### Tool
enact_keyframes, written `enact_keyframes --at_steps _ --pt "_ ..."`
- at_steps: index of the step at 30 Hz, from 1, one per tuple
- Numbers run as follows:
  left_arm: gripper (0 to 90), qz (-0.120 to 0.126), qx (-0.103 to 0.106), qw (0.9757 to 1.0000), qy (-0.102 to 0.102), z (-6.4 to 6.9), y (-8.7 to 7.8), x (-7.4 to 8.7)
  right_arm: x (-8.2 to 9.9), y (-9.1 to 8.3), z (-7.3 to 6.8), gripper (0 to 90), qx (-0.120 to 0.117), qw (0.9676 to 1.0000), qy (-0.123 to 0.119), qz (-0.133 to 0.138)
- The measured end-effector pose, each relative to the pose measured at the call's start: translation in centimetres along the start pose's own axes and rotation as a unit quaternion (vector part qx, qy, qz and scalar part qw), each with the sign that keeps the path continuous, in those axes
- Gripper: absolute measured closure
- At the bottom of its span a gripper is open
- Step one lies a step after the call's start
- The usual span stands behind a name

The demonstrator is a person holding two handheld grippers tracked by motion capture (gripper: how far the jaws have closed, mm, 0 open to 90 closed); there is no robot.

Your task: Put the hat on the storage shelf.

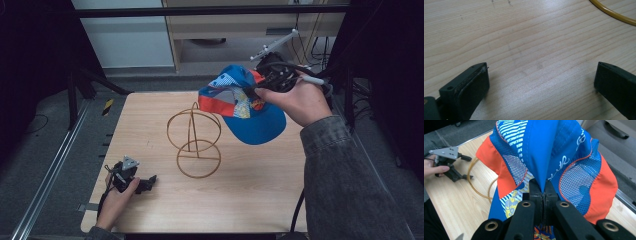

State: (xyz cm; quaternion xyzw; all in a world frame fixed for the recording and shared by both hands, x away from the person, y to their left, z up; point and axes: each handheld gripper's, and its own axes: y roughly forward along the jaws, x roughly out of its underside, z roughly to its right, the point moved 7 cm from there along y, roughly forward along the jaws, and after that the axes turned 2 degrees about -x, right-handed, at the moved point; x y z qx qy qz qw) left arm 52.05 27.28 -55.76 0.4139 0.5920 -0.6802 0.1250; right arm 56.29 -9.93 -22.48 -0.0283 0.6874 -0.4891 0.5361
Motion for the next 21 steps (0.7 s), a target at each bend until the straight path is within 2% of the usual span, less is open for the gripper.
enact_keyframes --at_steps 9,21 --pt "0.0 0.000 0.000 1.0000 0.000 0.0 0.0 0.0 -2.6 0.9 -1.7 89.1 -0.013 0.9997 -0.021 0.005" --pt "0.0 -0.001 0.000 1.0000 0.002 0.0 0.0 0.0 -4.6 2.3 -3.8 89.1 -0.029 0.9987 -0.041 0.005"
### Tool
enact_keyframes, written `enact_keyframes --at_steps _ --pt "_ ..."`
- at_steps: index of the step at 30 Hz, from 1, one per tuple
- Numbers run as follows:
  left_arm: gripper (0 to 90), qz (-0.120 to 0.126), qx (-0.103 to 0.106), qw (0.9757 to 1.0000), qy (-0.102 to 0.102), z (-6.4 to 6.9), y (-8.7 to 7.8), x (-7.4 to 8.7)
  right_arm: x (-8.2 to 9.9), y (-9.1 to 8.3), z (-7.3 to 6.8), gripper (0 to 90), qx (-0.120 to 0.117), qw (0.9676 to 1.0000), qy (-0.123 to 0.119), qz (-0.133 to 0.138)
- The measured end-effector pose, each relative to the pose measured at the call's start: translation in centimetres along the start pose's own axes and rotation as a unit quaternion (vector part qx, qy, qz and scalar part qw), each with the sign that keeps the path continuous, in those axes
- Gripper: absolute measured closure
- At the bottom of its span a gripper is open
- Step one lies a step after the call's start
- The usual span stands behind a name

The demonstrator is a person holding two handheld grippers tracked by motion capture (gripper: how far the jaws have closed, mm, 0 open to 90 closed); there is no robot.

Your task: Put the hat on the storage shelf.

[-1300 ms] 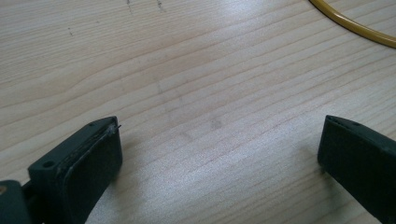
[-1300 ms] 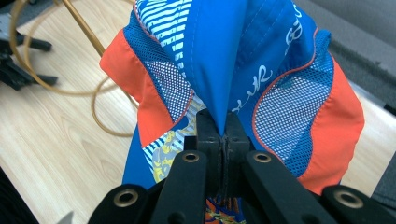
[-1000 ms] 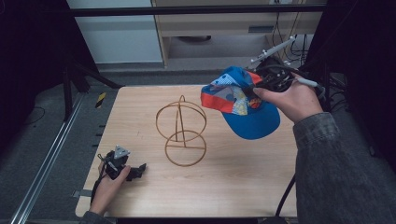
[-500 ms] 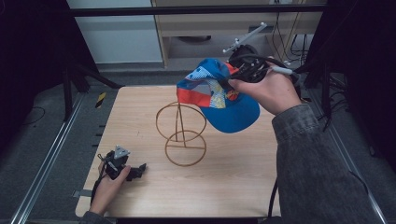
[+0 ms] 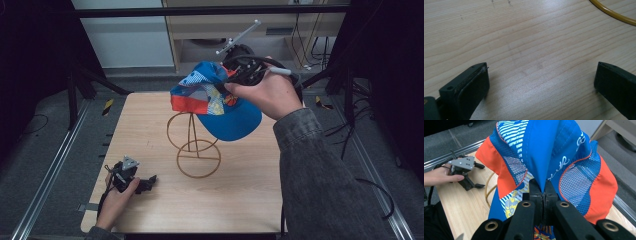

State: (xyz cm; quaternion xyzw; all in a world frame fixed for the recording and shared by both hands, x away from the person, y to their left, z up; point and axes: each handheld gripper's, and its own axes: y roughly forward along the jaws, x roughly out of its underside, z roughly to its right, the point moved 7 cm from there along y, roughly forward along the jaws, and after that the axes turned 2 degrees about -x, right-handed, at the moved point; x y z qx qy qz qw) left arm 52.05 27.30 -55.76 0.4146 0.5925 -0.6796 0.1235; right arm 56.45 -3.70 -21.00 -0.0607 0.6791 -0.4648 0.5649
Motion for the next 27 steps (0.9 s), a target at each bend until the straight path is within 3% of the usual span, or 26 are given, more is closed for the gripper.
enact_keyframes --at_steps 11,27 --pt "0.0 0.002 -0.001 1.0000 -0.001 0.0 0.0 0.0 -1.5 1.7 -1.6 89.1 -0.013 0.9998 -0.014 0.000" --pt "0.0 0.001 -0.001 1.0000 -0.002 0.0 0.0 0.0 -1.9 4.5 -3.1 89.1 -0.025 0.9988 -0.033 -0.027"
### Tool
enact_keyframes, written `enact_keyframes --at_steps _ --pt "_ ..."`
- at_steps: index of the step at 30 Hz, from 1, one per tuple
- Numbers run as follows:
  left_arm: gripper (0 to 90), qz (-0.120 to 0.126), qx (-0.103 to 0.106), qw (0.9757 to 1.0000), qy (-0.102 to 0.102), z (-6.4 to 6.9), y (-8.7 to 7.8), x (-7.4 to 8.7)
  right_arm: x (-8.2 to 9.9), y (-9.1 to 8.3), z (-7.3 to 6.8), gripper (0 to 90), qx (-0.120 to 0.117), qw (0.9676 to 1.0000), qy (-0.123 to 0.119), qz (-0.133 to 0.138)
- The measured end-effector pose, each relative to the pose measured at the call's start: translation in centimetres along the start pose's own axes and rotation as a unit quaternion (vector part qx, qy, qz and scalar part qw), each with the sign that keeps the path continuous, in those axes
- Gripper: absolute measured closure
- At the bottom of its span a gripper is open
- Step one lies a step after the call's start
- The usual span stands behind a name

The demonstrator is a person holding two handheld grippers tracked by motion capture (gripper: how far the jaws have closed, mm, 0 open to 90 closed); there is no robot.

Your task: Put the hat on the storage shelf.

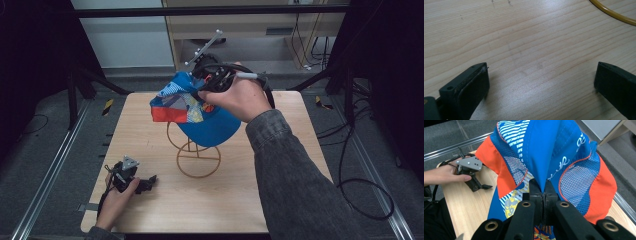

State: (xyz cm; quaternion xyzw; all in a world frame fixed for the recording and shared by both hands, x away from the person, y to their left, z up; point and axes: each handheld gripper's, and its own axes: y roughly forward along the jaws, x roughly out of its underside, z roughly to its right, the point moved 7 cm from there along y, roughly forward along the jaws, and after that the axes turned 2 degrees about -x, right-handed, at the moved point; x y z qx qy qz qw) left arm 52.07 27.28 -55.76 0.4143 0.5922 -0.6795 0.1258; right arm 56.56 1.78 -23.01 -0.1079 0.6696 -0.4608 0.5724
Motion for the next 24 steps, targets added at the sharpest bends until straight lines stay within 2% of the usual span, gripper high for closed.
enact_keyframes --at_steps 6,13,24 --pt "0.0 0.000 0.000 1.0000 0.000 0.0 0.0 0.0 0.0 1.2 -0.5 89.1 -0.005 0.9999 -0.006 -0.013" --pt "0.0 0.000 0.000 1.0000 0.000 0.0 0.0 0.0 0.5 2.5 -0.5 89.1 -0.004 0.9993 -0.008 -0.036" --pt "0.0 0.000 0.000 1.0000 0.000 0.0 0.0 0.0 0.6 3.6 -0.8 89.1 -0.008 0.9988 -0.008 -0.047"
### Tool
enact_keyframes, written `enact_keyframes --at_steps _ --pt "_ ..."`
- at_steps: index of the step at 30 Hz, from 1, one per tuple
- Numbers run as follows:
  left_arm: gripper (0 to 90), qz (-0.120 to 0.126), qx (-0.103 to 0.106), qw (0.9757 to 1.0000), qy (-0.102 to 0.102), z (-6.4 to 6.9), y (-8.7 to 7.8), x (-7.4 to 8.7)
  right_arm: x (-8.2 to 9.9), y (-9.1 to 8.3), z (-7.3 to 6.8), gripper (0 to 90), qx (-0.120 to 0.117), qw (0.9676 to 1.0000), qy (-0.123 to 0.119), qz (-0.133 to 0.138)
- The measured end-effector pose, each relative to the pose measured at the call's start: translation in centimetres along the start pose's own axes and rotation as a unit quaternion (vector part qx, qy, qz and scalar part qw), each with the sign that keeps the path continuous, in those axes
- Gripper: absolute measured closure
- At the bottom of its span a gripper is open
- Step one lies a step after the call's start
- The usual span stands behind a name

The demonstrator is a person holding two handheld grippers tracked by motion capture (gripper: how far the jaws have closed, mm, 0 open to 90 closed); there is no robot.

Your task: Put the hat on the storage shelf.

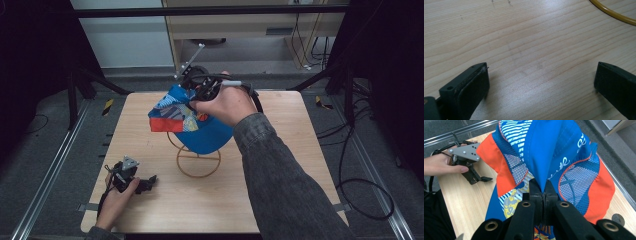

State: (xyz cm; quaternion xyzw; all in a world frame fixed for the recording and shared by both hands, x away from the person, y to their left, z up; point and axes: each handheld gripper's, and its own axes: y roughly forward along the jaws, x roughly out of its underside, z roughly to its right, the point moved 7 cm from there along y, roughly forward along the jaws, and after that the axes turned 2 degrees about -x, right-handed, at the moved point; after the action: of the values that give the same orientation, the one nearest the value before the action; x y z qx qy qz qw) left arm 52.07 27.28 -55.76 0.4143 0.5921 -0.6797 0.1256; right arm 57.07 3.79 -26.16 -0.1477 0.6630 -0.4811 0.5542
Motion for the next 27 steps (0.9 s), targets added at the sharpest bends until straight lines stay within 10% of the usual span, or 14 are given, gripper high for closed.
enact_keyframes --at_steps 27 --pt "0.0 -0.002 0.000 1.0000 0.003 0.0 0.0 0.0 -0.6 2.2 -0.3 86.6 -0.003 0.9989 -0.006 -0.047"
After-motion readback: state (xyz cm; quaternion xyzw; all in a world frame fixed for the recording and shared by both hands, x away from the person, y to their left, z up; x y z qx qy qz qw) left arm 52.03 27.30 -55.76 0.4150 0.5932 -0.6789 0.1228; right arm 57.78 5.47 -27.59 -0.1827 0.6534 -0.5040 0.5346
